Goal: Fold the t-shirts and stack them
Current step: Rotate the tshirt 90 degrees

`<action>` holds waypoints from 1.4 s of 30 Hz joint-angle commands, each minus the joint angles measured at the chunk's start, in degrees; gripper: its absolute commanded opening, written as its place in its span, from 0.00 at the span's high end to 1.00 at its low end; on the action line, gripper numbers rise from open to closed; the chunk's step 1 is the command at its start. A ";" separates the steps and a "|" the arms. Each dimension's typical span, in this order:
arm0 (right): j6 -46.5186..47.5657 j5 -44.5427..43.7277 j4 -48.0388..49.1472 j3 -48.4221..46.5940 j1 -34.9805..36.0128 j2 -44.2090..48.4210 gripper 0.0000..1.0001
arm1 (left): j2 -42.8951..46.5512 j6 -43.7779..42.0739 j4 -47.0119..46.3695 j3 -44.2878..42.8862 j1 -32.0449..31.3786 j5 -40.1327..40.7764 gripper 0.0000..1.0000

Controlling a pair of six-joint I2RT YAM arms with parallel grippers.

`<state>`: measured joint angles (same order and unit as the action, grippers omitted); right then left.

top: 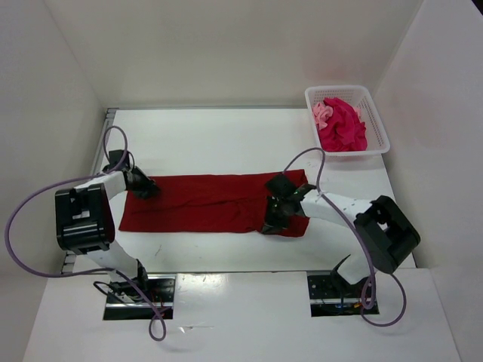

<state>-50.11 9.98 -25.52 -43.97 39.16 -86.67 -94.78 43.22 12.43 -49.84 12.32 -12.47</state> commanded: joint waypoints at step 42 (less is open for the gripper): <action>15.90 0.04 -26.50 -120.48 -12.61 -54.76 0.86 | 22.79 -0.42 5.95 -0.25 -16.96 -1.33 0.63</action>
<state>-40.75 10.57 -44.95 -159.26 25.36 -155.44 -72.97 43.68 16.78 -49.10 -1.91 -14.76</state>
